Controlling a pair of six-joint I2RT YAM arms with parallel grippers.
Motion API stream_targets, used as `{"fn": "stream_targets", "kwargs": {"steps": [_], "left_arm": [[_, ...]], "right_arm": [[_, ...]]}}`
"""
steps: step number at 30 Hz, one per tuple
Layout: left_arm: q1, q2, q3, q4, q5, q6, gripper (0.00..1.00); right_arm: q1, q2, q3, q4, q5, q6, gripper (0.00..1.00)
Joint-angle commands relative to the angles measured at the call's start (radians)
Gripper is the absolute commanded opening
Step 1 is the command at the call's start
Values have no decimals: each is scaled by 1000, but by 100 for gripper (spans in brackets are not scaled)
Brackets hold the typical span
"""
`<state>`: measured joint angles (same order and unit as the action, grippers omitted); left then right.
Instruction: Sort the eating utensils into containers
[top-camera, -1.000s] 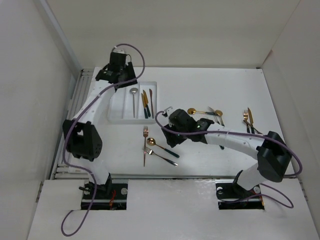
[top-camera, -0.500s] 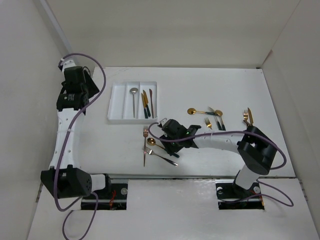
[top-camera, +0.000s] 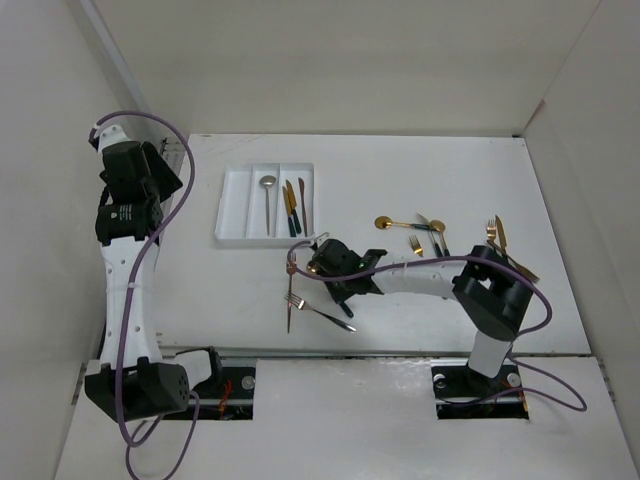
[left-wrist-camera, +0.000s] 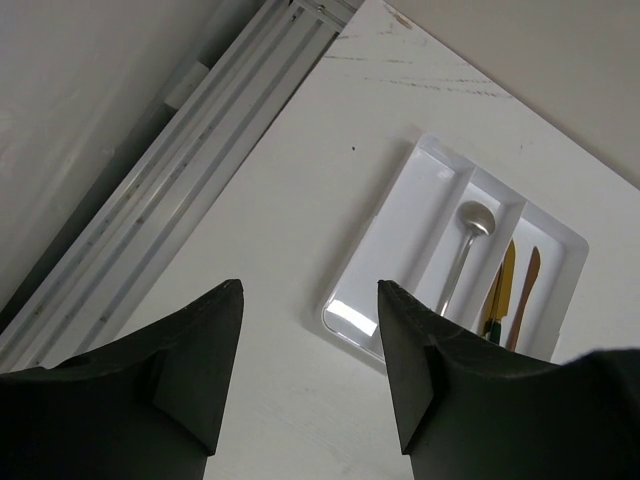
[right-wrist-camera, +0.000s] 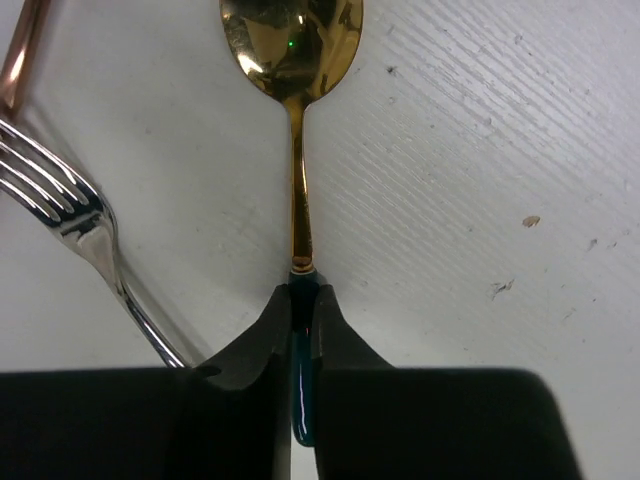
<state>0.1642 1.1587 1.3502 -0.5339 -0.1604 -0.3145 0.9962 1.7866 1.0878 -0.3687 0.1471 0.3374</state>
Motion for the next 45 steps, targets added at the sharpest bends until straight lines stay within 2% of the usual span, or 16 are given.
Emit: {"fn": "stream_targets", "kwargs": {"steps": [1,5,9,13,15,17,21,24,26,32,39,40,42,43,45], "left_arm": [[6,-21,-8,37,7,11,53],[6,-21,-17,37,16,11,53],[24,-11,-17,46,16,11,55],[24,12,-17,46,-40,11,57],[24,24,-6,46,-50,11,57],[24,36,6,46,-59,11,57],[24,78,44,37,-59,20,57],[24,105,67,28,-70,29,57],[24,131,67,28,-80,29,57],[24,217,99,28,-80,29,57],[24,279,121,28,-80,29,57],[24,279,121,28,-80,29,57],[24,288,121,28,-80,38,57],[24,288,130,28,-80,38,57],[24,288,130,28,-58,48,57]], "right_arm": [[7,27,-3,-16,31,31,0],[7,-12,70,-99,94,11,0],[7,-77,216,-162,115,-14,0],[16,-90,406,-110,115,-14,0],[16,-46,550,-69,115,-14,0],[16,64,657,-6,147,21,0],[-19,302,1039,33,161,110,0],[-56,442,1167,117,152,184,0],[-68,499,1178,213,195,242,0],[-87,664,1313,284,216,278,0],[-107,740,1236,294,184,322,0],[-116,740,1227,294,174,322,2],[-116,749,1216,294,129,331,16],[-116,749,1216,294,118,331,32],[-125,749,1216,294,100,331,51]]}}
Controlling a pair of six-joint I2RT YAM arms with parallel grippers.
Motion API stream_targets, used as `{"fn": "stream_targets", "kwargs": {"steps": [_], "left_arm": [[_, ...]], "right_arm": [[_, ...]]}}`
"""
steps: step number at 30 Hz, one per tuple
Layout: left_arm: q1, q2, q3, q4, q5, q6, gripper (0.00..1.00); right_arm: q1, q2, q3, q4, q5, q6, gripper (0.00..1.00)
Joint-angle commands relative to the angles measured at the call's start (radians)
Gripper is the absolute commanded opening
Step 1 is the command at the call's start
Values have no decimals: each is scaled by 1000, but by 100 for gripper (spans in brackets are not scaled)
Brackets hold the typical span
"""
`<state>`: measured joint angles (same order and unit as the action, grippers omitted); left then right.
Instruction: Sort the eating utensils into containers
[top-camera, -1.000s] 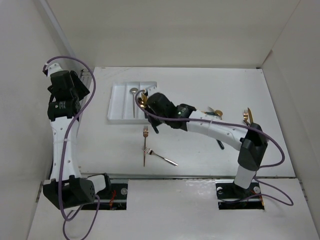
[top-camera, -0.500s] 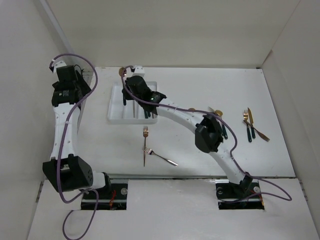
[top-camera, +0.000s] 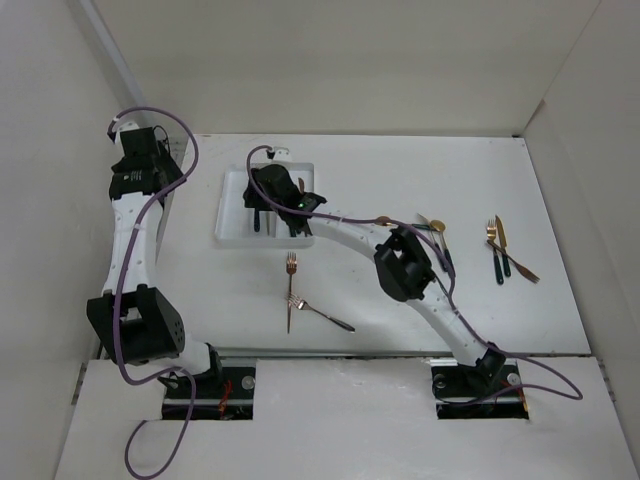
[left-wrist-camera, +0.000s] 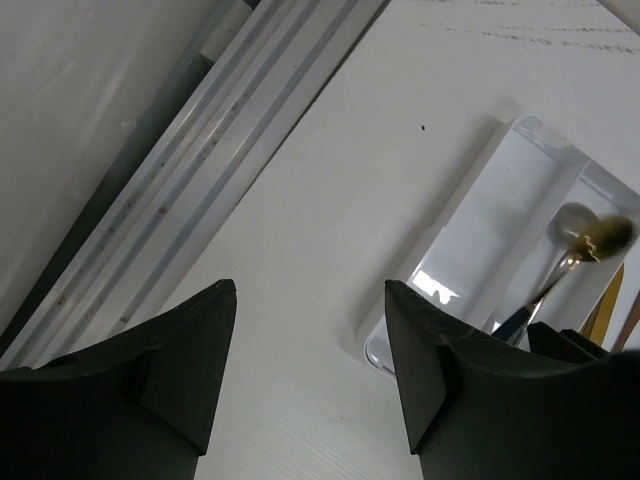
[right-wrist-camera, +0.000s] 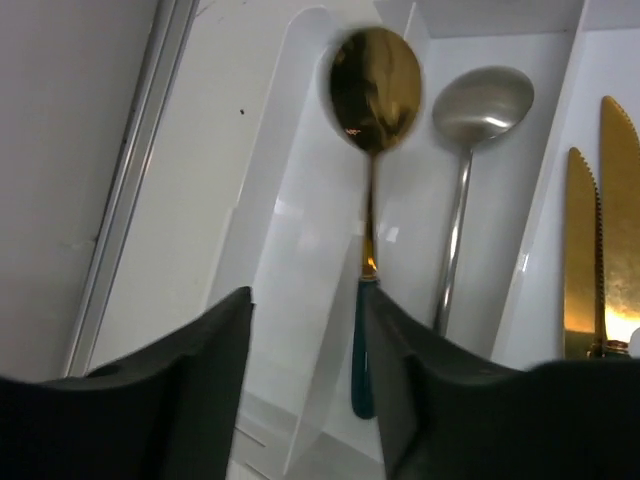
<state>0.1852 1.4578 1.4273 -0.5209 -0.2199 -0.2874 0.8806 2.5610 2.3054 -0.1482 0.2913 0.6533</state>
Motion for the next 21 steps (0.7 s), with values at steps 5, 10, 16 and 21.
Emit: {"fn": "stream_targets", "kwargs": {"steps": [5,10,16,21], "left_arm": [[3,-20,30,15,69,5,43],[-33,-40,4,15,203,-56,43],[-111,-51,-14,15,260,-27,44],[-191,-85,-97,15,280,48,45]], "right_arm": [[-9,-88,-37,73,-35,16,69],[-9,-263,-133,73,-151,-145,78],[0,-627,-502,-199,-302,-430,87],[113,-879,-1008,-306,-283,-437,87]]}}
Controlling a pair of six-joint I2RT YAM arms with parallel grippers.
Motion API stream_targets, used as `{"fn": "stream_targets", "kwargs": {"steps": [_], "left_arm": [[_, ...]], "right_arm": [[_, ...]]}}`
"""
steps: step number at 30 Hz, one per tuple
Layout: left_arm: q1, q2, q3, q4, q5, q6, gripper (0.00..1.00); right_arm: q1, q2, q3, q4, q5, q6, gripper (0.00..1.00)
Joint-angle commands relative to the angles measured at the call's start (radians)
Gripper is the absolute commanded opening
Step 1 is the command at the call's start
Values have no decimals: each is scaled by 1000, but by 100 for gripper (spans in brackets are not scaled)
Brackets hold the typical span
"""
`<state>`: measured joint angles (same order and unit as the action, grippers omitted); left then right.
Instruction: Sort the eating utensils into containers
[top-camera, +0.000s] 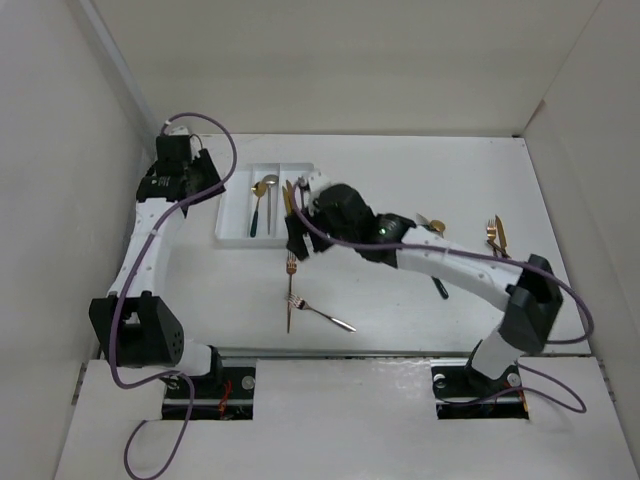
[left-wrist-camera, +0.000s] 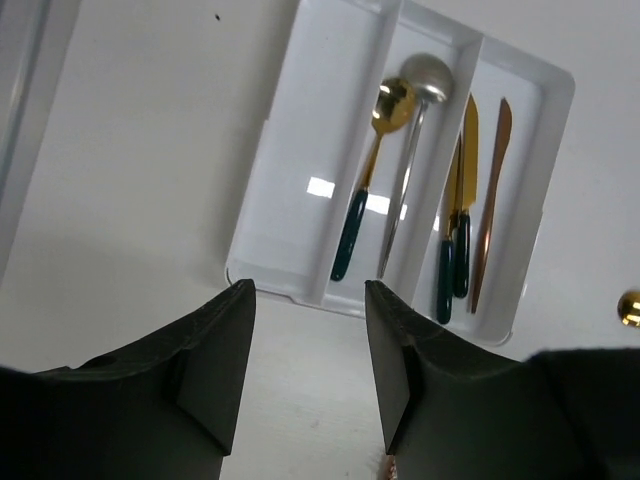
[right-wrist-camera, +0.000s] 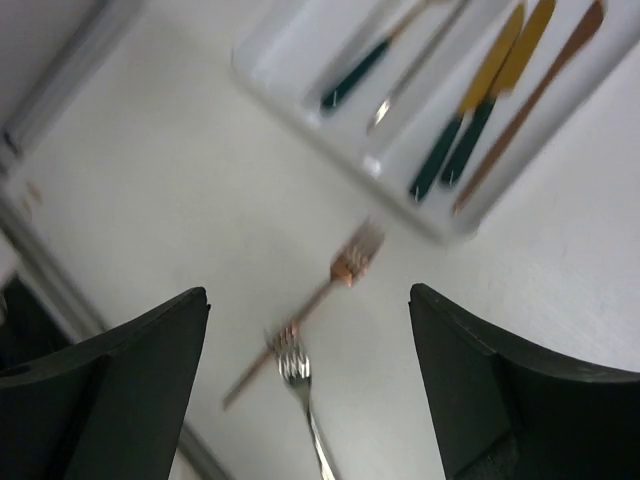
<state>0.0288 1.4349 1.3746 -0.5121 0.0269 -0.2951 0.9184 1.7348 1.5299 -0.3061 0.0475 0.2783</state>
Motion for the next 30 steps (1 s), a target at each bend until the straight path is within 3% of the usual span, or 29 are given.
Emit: {"fn": "stream_targets", "kwargs": {"steps": [1,4,8,14,20,27,30], "left_arm": [[-55,-73,-58,6,33,74,45],[-145,-94,-115,6,33,112,45],[-216,-119,-161,27,33,148,46],[-225,-159,-192,37,10,166,47],[-225,-206,-247,55,10,175,48],[-225,-225,-267,64,10,175,50],[-225,-225,-267,73,10,175,50]], "right_arm": [[97,-95,-299,-148,-40,-44,87],[174,-205,-471,-133,43,39,87],[212,-215,-530,-111,63,94,83],[223,-106,-498,-73,112,94,80],[223,17,-442,-62,146,62,70],[223,49,-412,-62,135,53,65],[223,69,-390,-62,135,42,58]]}}
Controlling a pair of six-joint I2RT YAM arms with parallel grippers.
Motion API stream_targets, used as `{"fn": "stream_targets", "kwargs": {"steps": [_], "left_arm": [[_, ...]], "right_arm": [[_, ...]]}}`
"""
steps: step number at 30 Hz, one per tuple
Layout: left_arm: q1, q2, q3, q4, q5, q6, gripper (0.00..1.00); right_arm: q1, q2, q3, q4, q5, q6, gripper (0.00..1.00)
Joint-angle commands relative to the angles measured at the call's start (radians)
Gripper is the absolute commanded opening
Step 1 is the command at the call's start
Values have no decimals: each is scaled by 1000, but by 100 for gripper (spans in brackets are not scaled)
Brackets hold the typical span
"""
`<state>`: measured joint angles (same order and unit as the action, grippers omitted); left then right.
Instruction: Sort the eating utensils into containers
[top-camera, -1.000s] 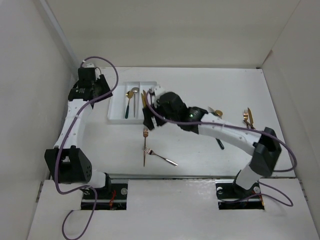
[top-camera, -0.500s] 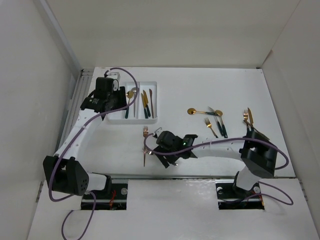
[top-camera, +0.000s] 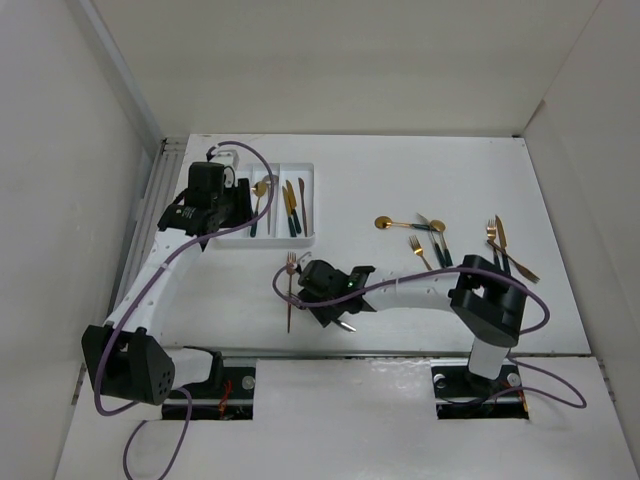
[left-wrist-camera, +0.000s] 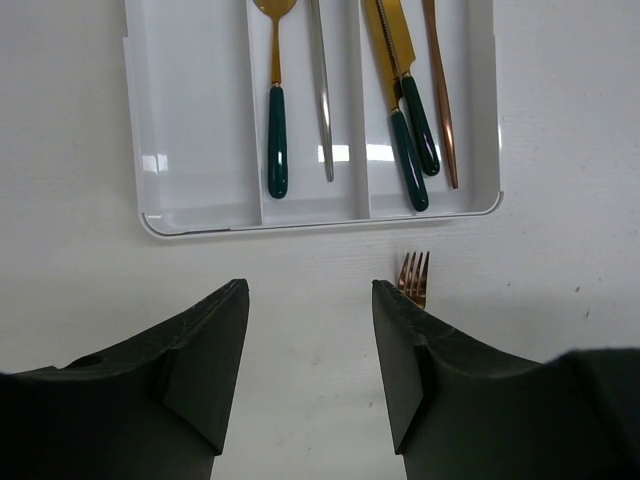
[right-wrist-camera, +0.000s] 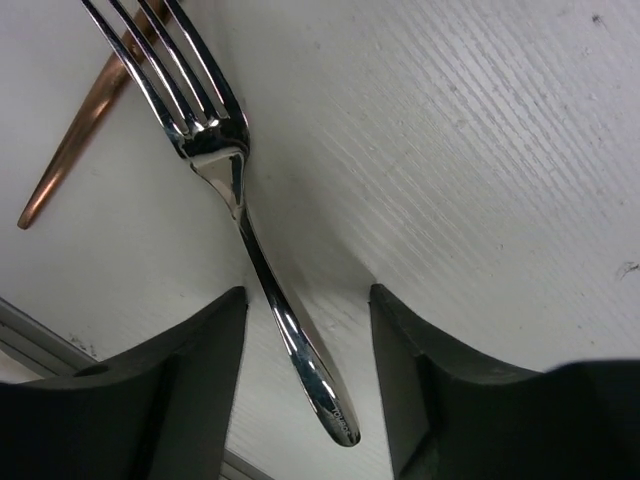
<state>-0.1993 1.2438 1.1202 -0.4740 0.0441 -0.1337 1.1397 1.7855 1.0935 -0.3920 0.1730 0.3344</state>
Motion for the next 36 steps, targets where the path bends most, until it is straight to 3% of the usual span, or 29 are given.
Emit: {"fn": "stream_targets", "kwargs": {"steps": [1,5,6,8,14,15,21,28,36], "left_arm": [[3,-33,-13,35,-7,14,50],[3,-33,-13,35,-7,14,50],[3,-33,-13,35,-7,14,50],[3,-33,-13,35,-7,14,50],[3,-33,29,23,106,107,57],[3,-33,39,14,190,140,58],[3,-52,105,5,367,189,56],[-58,-52,182,-41,606,278,56],[-121,12,246,-57,729,296,64]], "right_arm": [[2,18,58,24,-3,-14,54],[2,58,80,35,-36,-35,26],[2,67,80,44,-36,-35,12],[2,68,80,58,-36,-35,0],[2,-30,59,68,-46,-12,0],[2,-61,59,68,-17,1,0],[-12,-296,133,78,192,187,0],[-219,-192,435,53,244,379,0],[-239,-78,649,87,296,434,0]]}}
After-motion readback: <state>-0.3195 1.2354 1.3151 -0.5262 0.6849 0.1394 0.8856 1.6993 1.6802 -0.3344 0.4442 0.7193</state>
